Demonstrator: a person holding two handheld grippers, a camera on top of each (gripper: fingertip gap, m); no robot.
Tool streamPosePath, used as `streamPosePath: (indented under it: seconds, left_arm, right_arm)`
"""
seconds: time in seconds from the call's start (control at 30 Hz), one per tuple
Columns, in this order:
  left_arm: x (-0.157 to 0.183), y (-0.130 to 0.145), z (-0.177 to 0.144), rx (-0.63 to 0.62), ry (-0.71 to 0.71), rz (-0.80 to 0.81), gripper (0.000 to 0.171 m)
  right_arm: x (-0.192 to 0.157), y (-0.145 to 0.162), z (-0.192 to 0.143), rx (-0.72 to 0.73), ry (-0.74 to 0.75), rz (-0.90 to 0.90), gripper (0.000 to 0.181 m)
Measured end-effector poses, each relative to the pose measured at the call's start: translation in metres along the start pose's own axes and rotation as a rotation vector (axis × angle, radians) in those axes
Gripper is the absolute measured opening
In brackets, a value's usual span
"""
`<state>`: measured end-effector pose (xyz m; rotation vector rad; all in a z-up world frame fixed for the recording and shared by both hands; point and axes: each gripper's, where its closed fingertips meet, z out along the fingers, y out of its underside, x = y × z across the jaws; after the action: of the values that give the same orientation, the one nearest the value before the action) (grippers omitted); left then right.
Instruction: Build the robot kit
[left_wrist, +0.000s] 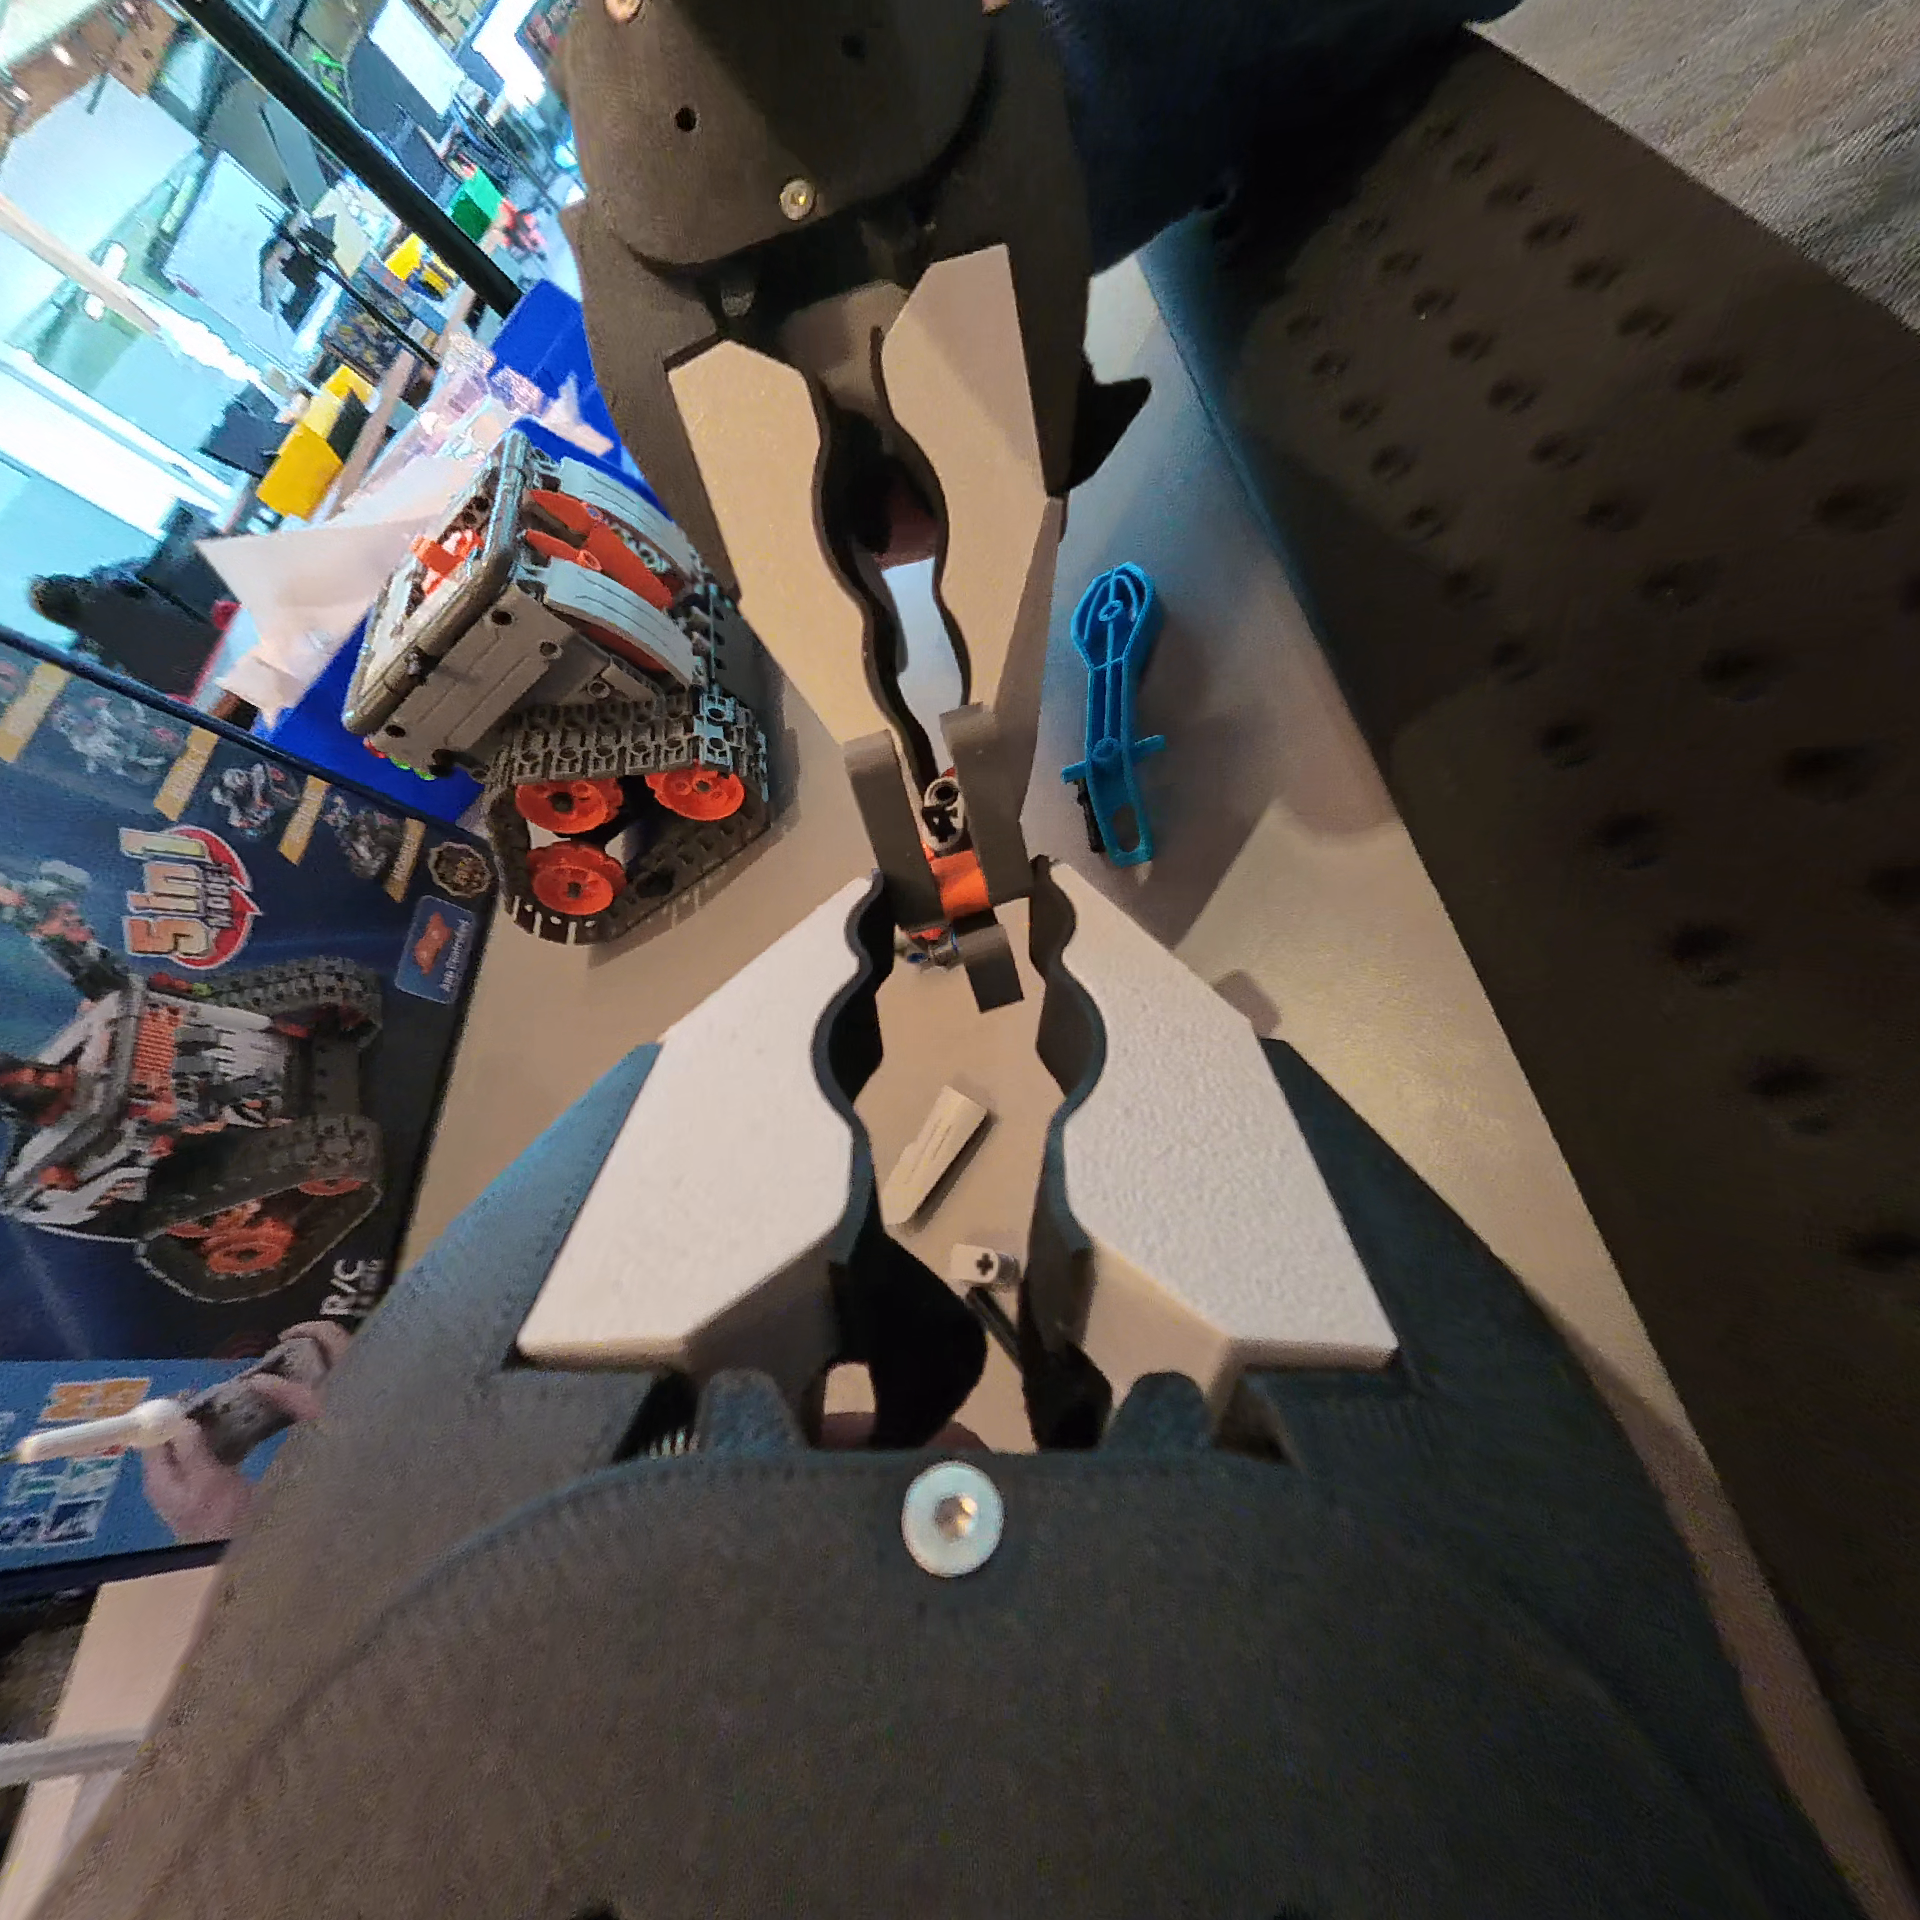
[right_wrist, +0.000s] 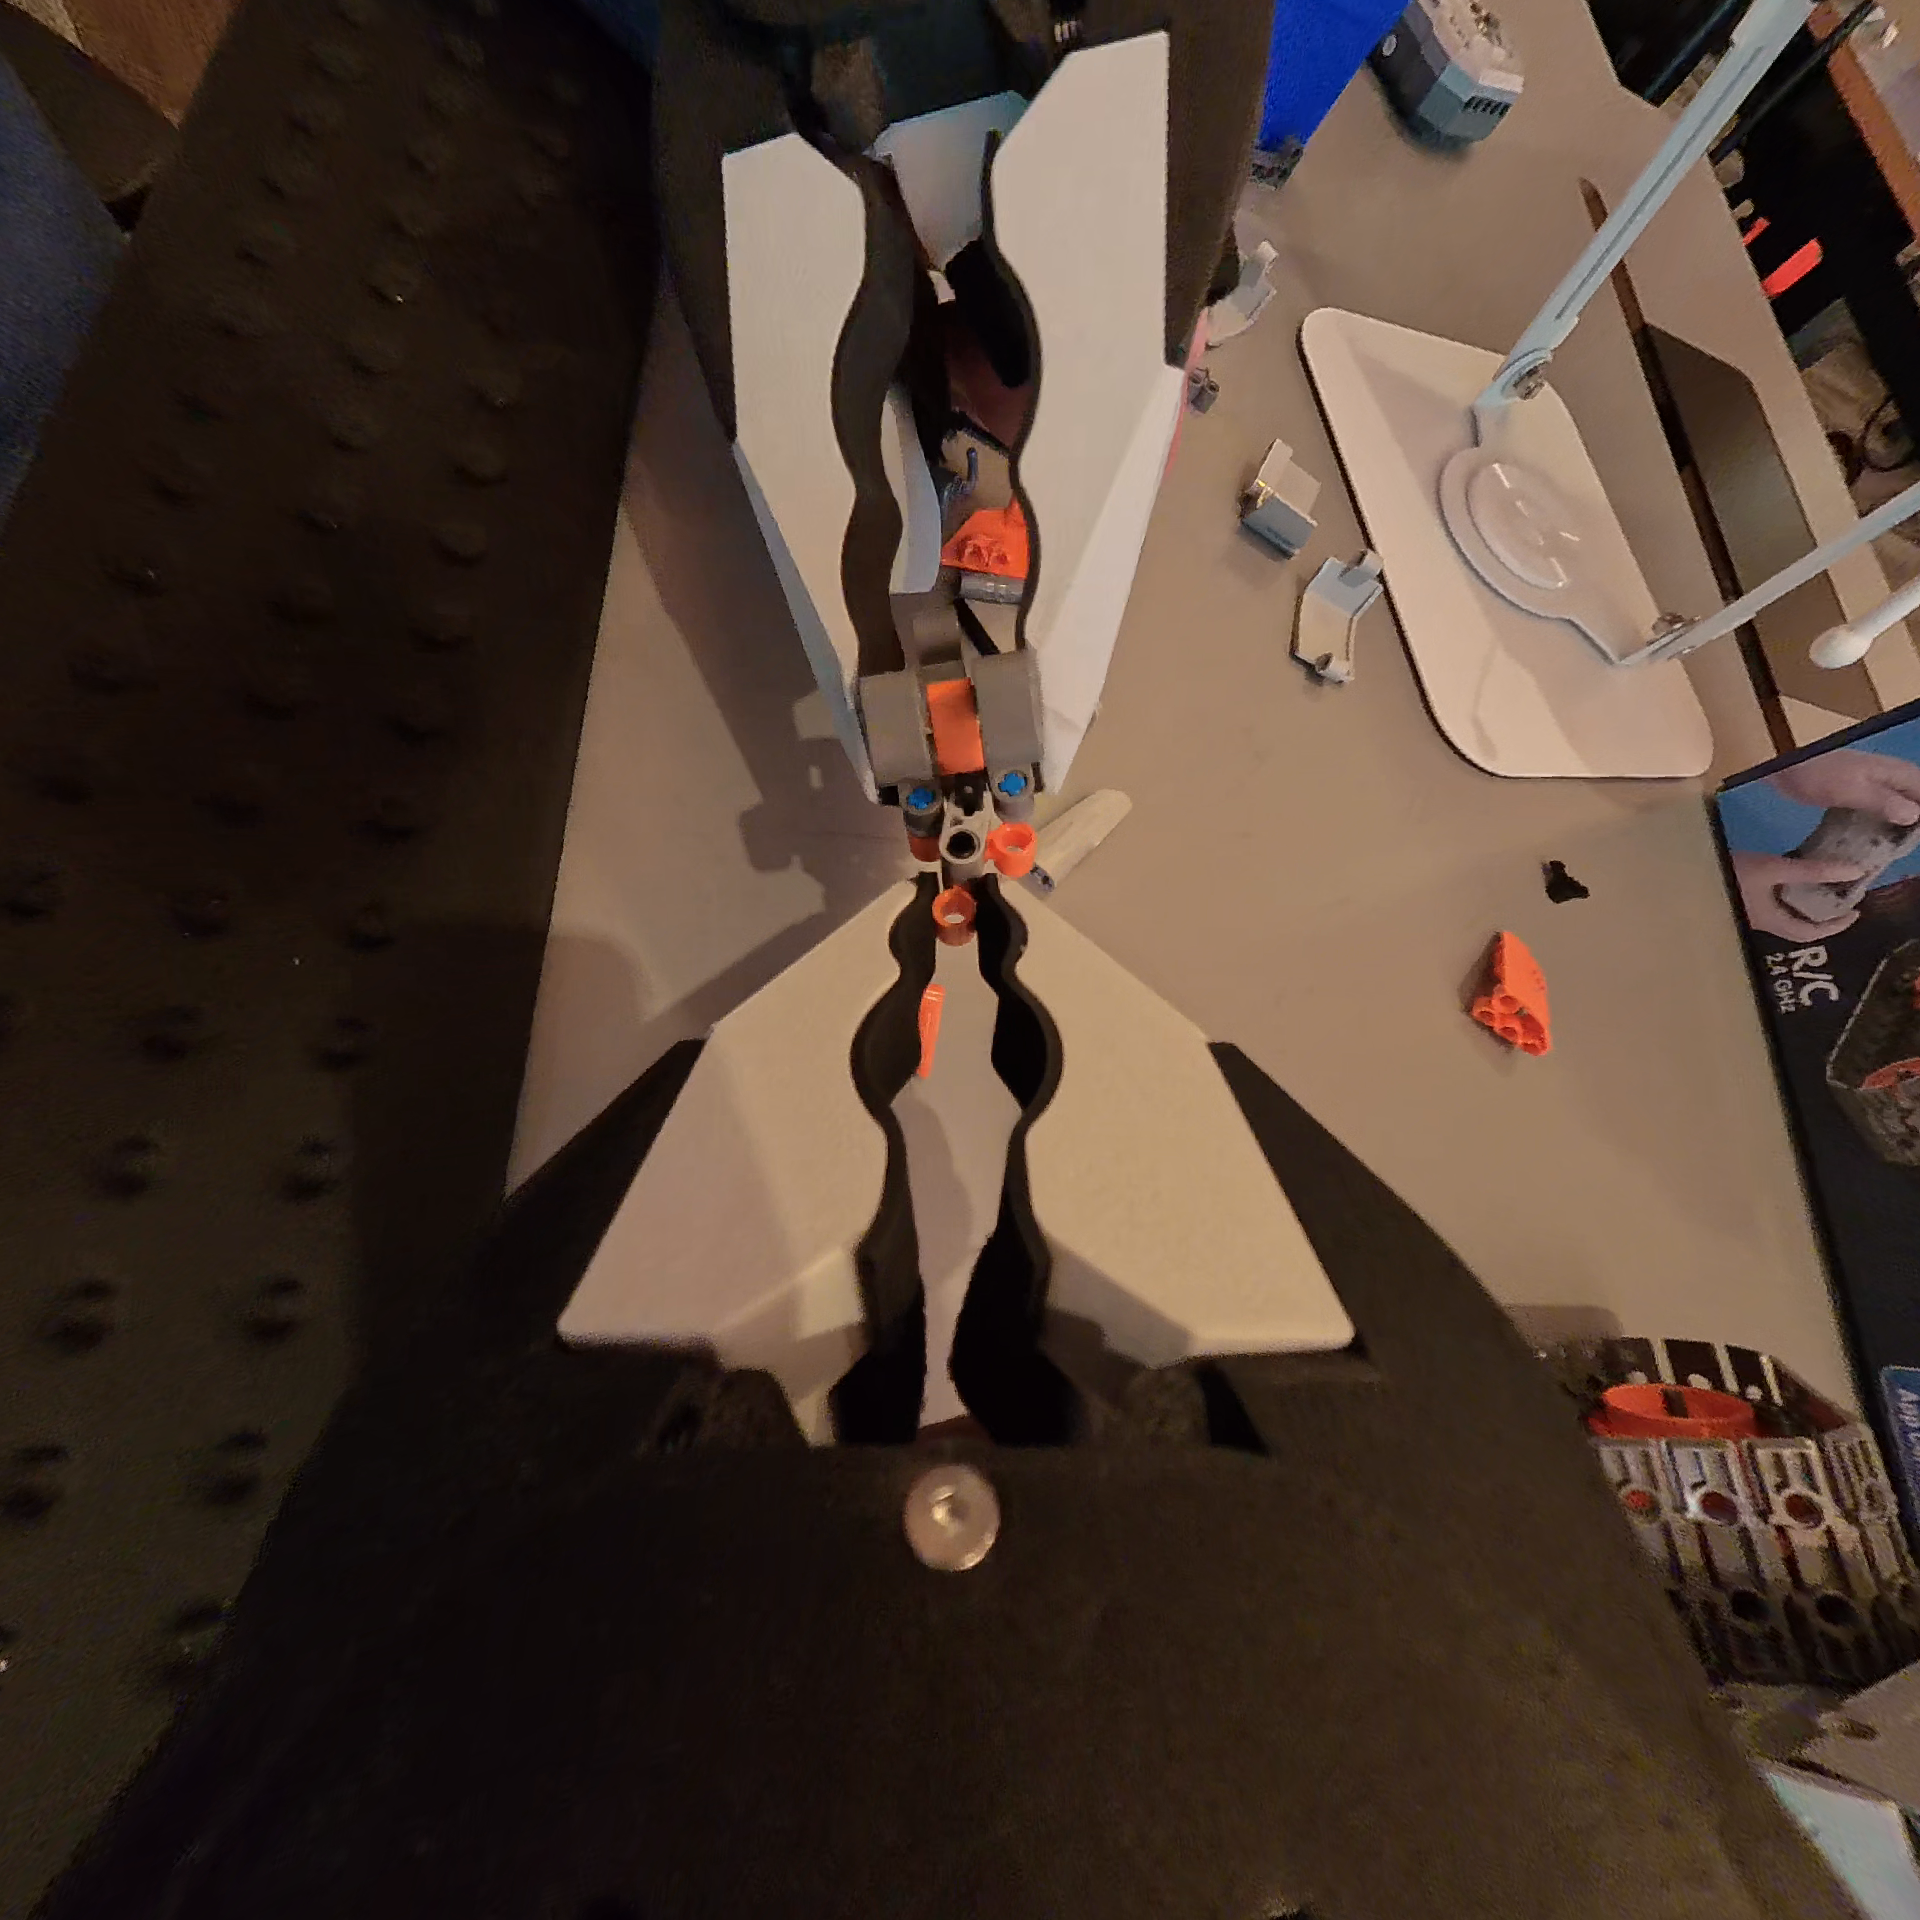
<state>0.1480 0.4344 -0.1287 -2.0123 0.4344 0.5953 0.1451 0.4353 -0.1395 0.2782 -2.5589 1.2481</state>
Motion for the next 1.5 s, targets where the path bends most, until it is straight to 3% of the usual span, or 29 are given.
streamPosePath:
  seconds: [0.17, 0.33, 0.5, 0.63, 0.8, 0.97, 1.03, 1.2, 1.5]
  left_arm:
    - [-0.005, -0.004, -0.004, -0.019, -0.084, 0.140, 0.024]
    - [-0.012, -0.010, -0.011, -0.071, -0.228, 0.408, 0.024]
    - [-0.019, -0.017, -0.013, -0.093, -0.332, 0.561, 0.023]
    - [-0.020, -0.024, -0.016, -0.041, -0.340, 0.514, 0.023]
    - [-0.029, -0.026, -0.019, 0.050, -0.311, 0.295, 0.024]
    - [-0.034, -0.015, -0.015, 0.017, -0.301, 0.211, 0.029]
    - [-0.036, -0.008, -0.015, -0.001, -0.267, 0.112, 0.037]
    - [-0.038, -0.016, -0.021, 0.109, -0.124, -0.233, 0.046]
    - [-0.020, -0.006, -0.009, 0.044, -0.068, -0.131, 0.025]
  right_arm:
    - [0.002, -0.006, -0.005, 0.066, 0.003, 0.047, 0.008]
    - [0.009, -0.017, -0.028, 0.189, -0.076, 0.232, 0.016]
    - [0.007, -0.028, -0.023, 0.266, -0.161, 0.401, 0.023]
    - [0.006, -0.032, -0.017, 0.273, -0.114, 0.342, 0.015]
    - [0.016, -0.036, -0.023, 0.278, -0.016, 0.250, 0.009]
    - [0.027, -0.032, -0.023, 0.199, 0.151, 0.109, 0.008]
    - [0.035, -0.027, -0.025, 0.144, 0.256, 0.013, 0.008]
    - [0.044, -0.024, -0.029, 0.062, 0.429, -0.215, 0.008]
    - [0.033, -0.026, -0.022, 0.090, 0.370, -0.238, 0.008]
